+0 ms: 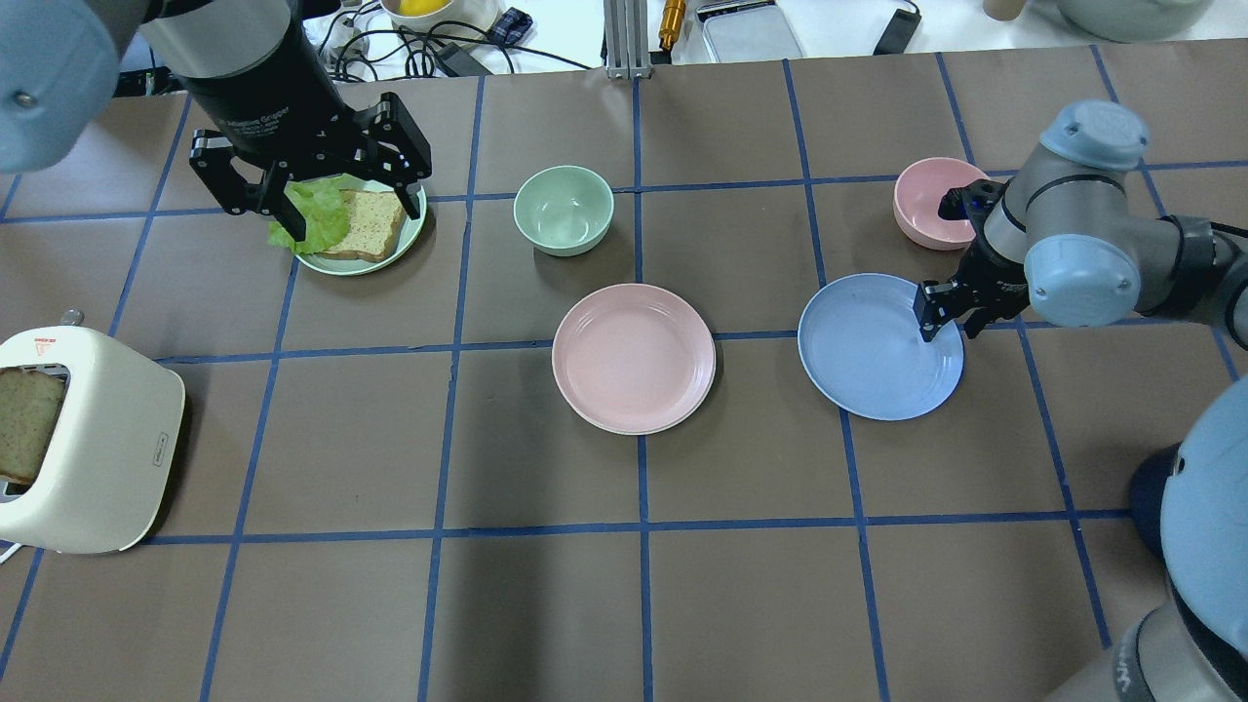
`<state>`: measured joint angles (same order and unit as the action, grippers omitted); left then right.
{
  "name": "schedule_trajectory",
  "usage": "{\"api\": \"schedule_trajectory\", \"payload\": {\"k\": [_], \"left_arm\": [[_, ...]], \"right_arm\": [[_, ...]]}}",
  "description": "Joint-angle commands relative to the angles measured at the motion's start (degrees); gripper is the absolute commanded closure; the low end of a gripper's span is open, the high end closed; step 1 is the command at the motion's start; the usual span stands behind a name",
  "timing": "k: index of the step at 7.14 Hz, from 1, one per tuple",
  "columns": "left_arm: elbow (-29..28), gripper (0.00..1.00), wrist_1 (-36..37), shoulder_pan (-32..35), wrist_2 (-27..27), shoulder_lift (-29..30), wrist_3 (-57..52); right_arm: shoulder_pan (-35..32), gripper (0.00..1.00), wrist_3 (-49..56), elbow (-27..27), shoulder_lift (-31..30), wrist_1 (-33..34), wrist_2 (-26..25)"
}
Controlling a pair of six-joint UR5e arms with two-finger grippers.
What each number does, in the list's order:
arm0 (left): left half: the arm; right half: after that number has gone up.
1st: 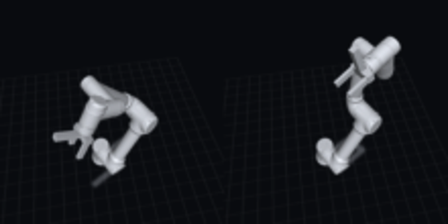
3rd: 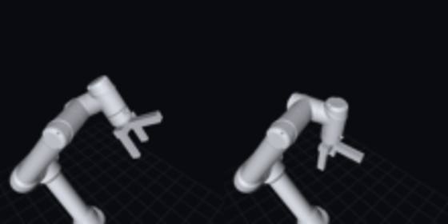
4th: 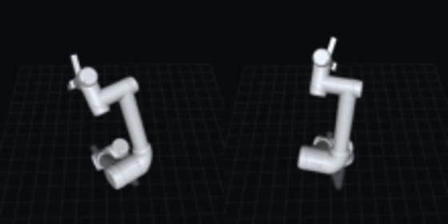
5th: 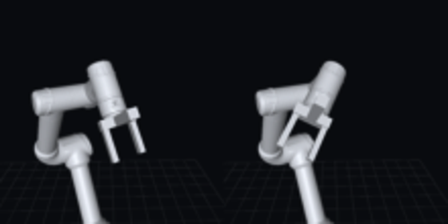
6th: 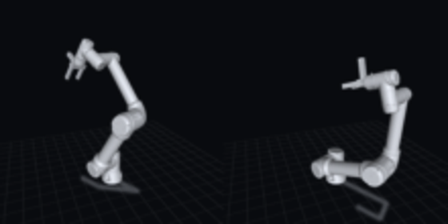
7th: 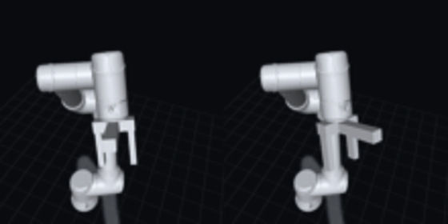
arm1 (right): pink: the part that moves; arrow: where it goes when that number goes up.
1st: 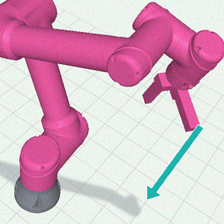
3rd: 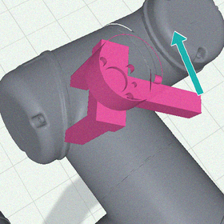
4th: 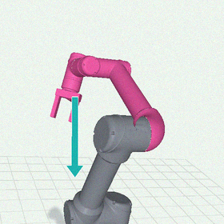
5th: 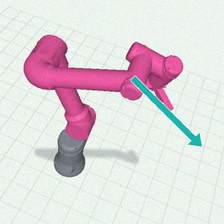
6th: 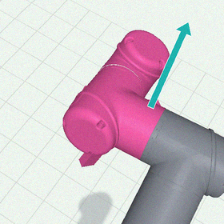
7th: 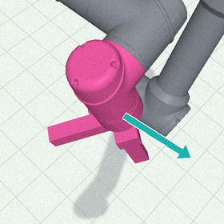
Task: Stack three plates with pink and blue
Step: 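Grasp the rim of the light-blue plate with the right gripper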
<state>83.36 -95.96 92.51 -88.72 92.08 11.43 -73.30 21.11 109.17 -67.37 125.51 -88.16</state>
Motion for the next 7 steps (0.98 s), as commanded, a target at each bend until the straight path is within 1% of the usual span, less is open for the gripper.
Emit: {"api": "schedule_trajectory", "payload": {"k": [1, 2, 4, 5, 7], "left_arm": [[0.1, 0.0, 0.3, -0.4, -0.8, -0.1, 0.1], [0.1, 0.0, 0.4, -0.5, -0.8, -0.1, 0.0], [-0.5, 0.0, 1.5, -0.5, -0.7, 0.6, 0.1], [-0.3, 0.0, 1.6, -0.6, -0.8, 0.6, 0.0], [0.1, 0.0, 2.0, -0.8, -0.7, 0.4, 0.0]], "right_arm": [[0.0, 0.67, -0.3, -0.2, 0.0, 0.0, 0.8], [0.0, 0.74, -0.2, -0.2, 0.0, 0.0, 1.8], [0.0, 0.94, -0.4, -0.5, -0.1, 0.0, 2.5], [0.0, 1.0, -0.5, -1.2, -0.2, -0.1, 2.4], [0.0, 1.0, -0.3, -3.0, -0.4, -0.9, 2.5]]}}
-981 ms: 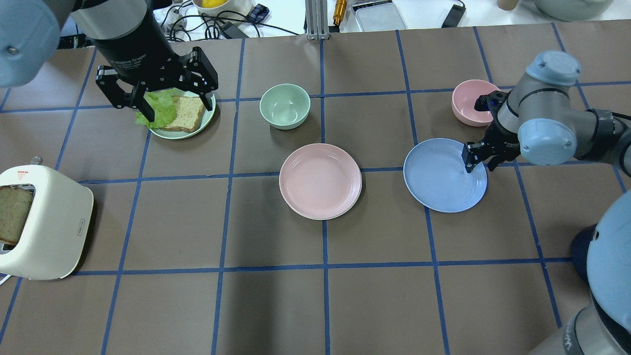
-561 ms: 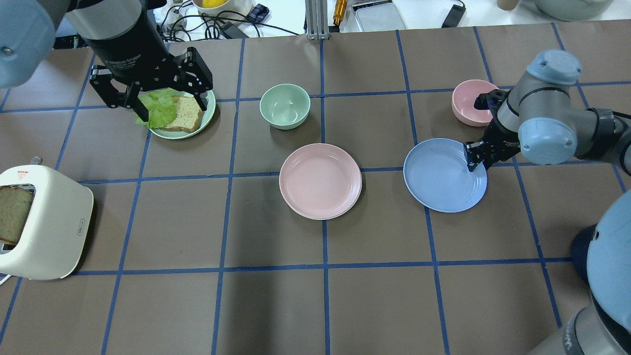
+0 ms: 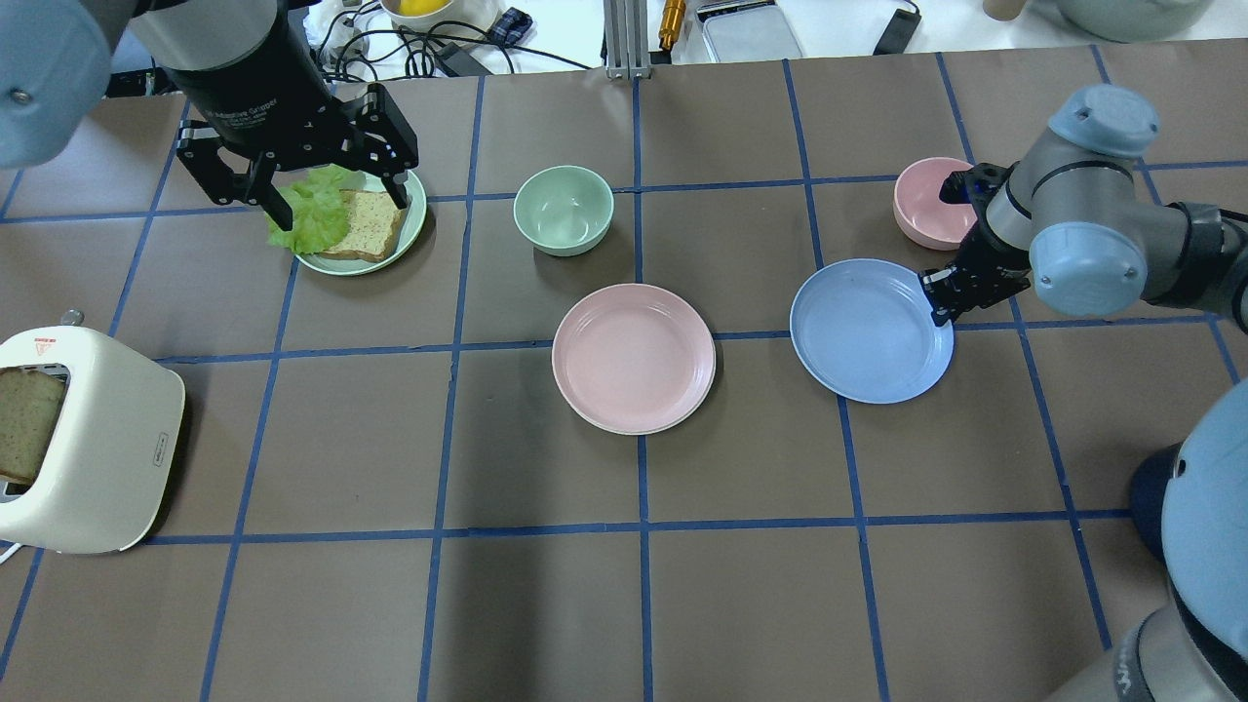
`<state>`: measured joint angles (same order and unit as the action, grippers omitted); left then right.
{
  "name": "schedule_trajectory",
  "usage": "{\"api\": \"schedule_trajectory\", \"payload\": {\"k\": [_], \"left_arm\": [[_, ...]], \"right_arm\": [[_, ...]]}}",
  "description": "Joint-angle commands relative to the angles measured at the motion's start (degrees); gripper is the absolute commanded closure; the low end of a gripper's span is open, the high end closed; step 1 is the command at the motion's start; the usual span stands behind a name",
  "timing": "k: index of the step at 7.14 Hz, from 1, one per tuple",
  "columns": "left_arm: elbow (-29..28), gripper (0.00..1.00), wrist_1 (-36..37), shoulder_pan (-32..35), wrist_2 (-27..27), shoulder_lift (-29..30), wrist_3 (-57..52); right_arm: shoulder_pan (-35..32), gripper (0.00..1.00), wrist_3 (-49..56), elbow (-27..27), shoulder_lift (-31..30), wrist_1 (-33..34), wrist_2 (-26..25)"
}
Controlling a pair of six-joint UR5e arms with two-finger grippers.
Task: Stack three plates with pink and blue
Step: 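Grasp the rim of the light-blue plate with the right gripper, then lift the light-blue plate with the right gripper and carry it over the pink plate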
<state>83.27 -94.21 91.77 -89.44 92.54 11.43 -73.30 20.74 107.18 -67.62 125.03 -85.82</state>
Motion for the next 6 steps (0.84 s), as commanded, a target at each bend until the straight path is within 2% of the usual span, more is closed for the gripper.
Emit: {"api": "schedule_trajectory", "payload": {"k": [1, 3, 5, 6], "left_arm": [[0.2, 0.0, 0.8, -0.1, 0.1, 0.0, 0.0], [0.2, 0.0, 0.9, -0.2, 0.0, 0.1, 0.0], [0.2, 0.0, 1.0, -0.1, 0.0, 0.0, 0.1], [0.3, 0.0, 1.0, -0.1, 0.0, 0.0, 0.0]], "right_arm": [[0.0, 1.0, -0.1, -1.2, -0.3, -0.5, 1.3], [0.0, 1.0, -0.3, -2.2, -0.4, -3.4, 1.6], [-0.1, 1.0, -0.4, -8.4, -0.4, -14.8, 4.1], [-0.4, 1.0, -0.7, -11.2, -0.6, -17.5, 4.8]]}}
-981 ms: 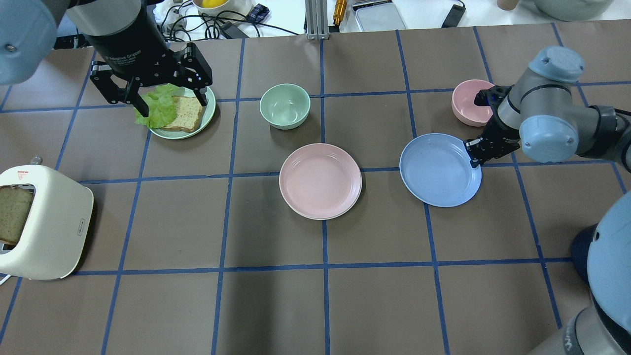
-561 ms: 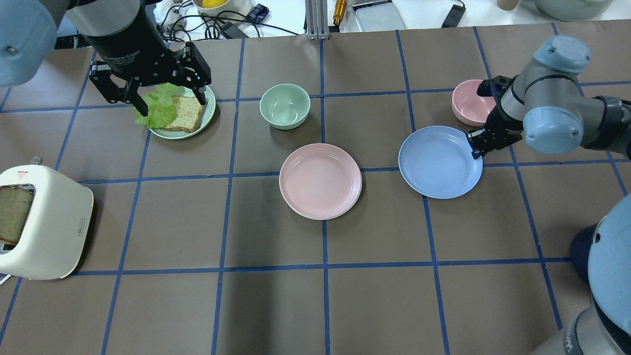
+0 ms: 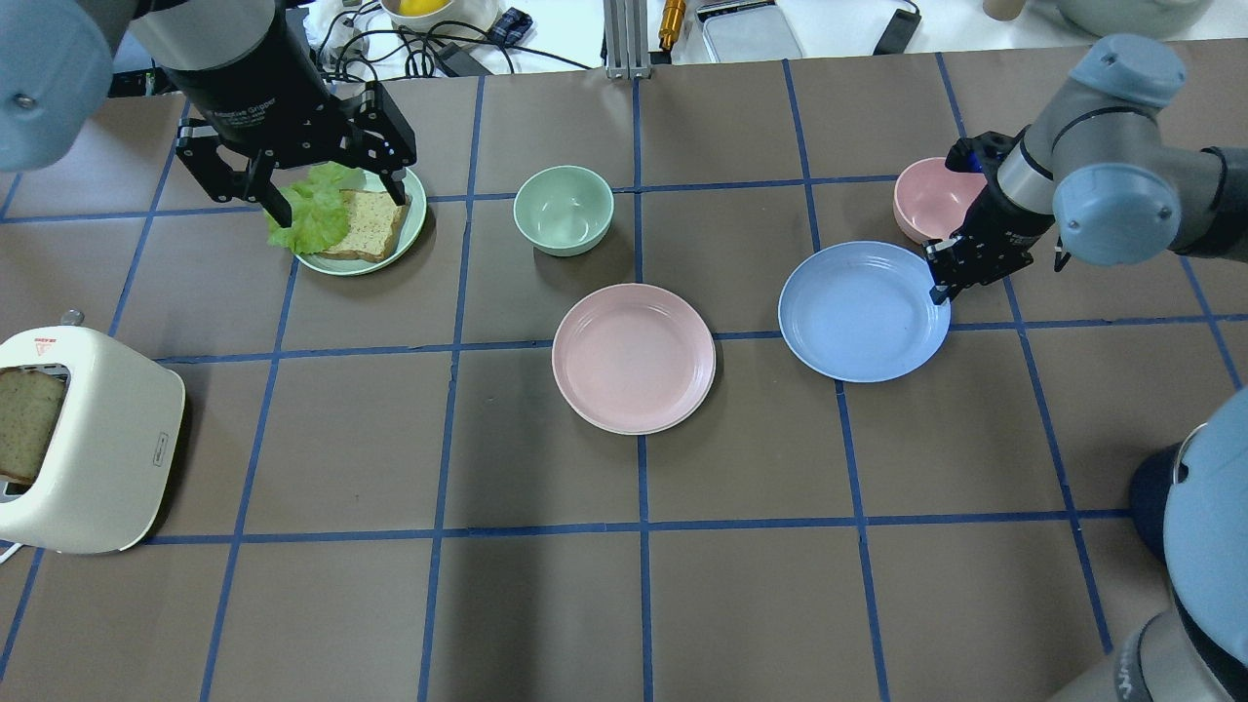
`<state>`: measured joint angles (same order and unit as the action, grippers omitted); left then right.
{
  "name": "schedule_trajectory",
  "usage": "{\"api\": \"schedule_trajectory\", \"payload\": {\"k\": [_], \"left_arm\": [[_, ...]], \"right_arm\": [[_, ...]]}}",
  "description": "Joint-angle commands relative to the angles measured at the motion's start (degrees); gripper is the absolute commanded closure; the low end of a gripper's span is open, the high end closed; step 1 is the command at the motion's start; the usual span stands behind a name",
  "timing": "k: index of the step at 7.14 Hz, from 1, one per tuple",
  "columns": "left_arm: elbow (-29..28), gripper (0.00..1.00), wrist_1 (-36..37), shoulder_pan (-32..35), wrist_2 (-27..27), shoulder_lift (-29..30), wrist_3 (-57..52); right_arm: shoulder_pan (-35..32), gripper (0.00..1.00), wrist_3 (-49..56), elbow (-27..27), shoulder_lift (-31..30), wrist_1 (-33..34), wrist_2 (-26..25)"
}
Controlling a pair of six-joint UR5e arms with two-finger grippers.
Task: Stack three plates with pink and blue
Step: 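Lift the light-blue plate with the right gripper and carry it over the pink plate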
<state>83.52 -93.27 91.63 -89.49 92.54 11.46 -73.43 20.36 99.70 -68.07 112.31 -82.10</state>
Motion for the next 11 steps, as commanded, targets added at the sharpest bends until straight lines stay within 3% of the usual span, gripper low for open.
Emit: {"api": "schedule_trajectory", "payload": {"k": [1, 11], "left_arm": [[0.1, 0.0, 0.0, 0.0, 0.0, -0.1, 0.0], [0.1, 0.0, 0.0, 0.0, 0.0, -0.1, 0.1]], "right_arm": [[-0.6, 1.0, -0.8, -5.5, -0.1, -6.9, 1.2], [-17.4, 1.0, -27.6, -5.7, -3.9, -8.9, 2.4]]}}
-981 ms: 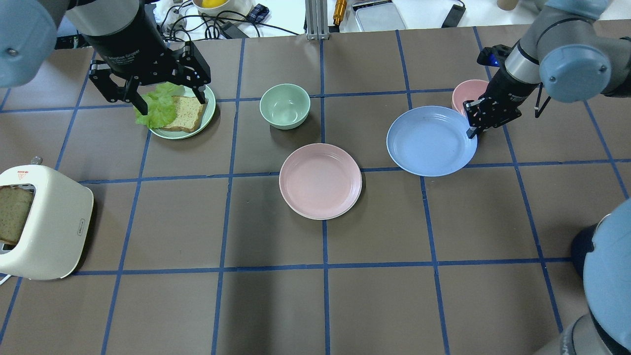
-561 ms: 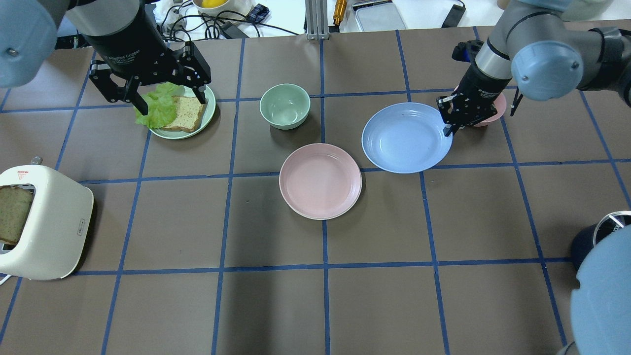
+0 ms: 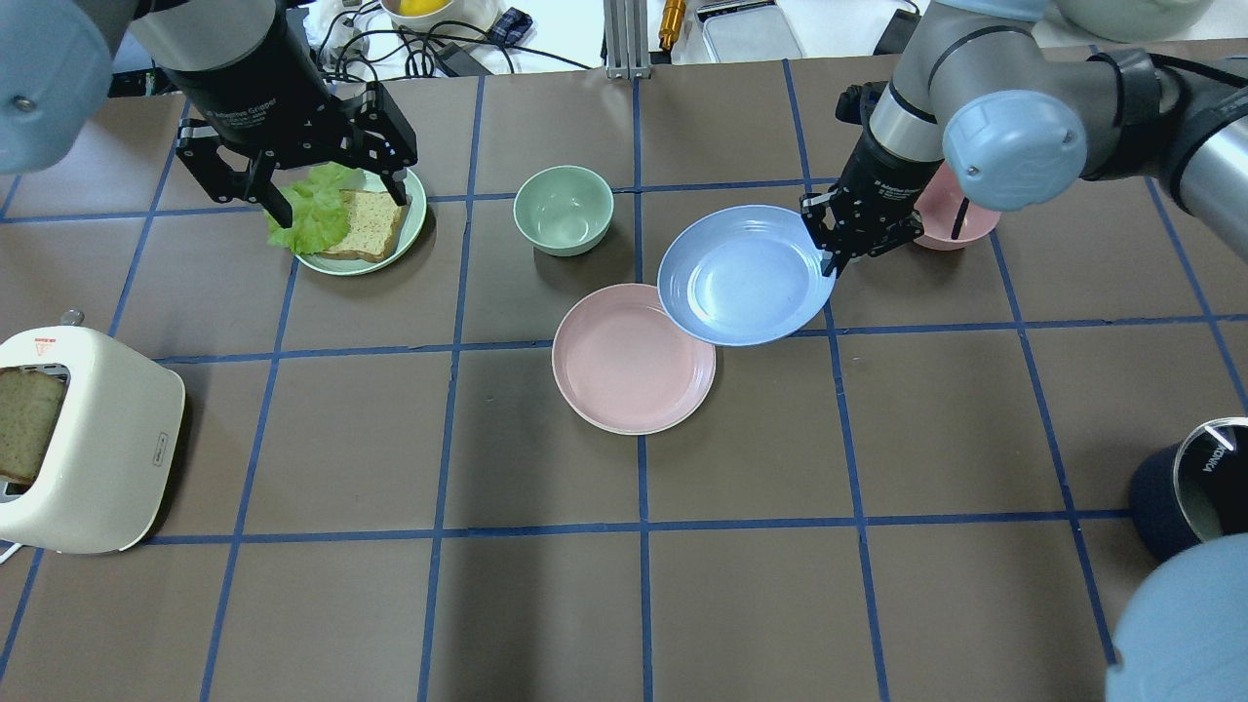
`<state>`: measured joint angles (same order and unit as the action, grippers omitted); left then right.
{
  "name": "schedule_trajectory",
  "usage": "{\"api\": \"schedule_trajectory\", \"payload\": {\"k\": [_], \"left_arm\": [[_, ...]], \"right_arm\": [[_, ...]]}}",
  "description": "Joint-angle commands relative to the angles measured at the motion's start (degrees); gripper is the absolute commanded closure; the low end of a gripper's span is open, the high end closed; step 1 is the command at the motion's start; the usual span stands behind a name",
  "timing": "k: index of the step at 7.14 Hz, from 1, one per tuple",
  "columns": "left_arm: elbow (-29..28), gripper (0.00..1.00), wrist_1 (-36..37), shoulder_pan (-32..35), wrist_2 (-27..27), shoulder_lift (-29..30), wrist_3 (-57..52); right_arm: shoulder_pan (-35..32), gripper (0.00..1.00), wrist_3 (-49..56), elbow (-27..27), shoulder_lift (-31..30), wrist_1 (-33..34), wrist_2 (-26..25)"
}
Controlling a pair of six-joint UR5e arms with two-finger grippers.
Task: Stack three plates with pink and blue
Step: 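Lift the light-blue plate with the right gripper and carry it over the pink plate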
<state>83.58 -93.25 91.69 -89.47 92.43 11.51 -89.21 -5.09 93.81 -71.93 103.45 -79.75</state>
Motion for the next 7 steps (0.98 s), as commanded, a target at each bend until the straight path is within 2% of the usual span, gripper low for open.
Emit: {"api": "schedule_trajectory", "payload": {"k": [1, 5, 7], "left_arm": [[0.0, 0.0, 0.0, 0.0, 0.0, 0.0, 0.0], [0.0, 0.0, 0.0, 0.0, 0.0, 0.1, 0.0], [0.0, 0.0, 0.0, 0.0, 0.0, 0.1, 0.0]], "right_arm": [[-3.1, 1.0, -3.5, 0.3, 0.0, 0.1, 0.1], [-6.4, 1.0, -7.2, 3.7, -0.6, 1.1, 0.3], [-6.7, 1.0, -7.4, 7.4, -1.6, 5.3, 0.3]]}}
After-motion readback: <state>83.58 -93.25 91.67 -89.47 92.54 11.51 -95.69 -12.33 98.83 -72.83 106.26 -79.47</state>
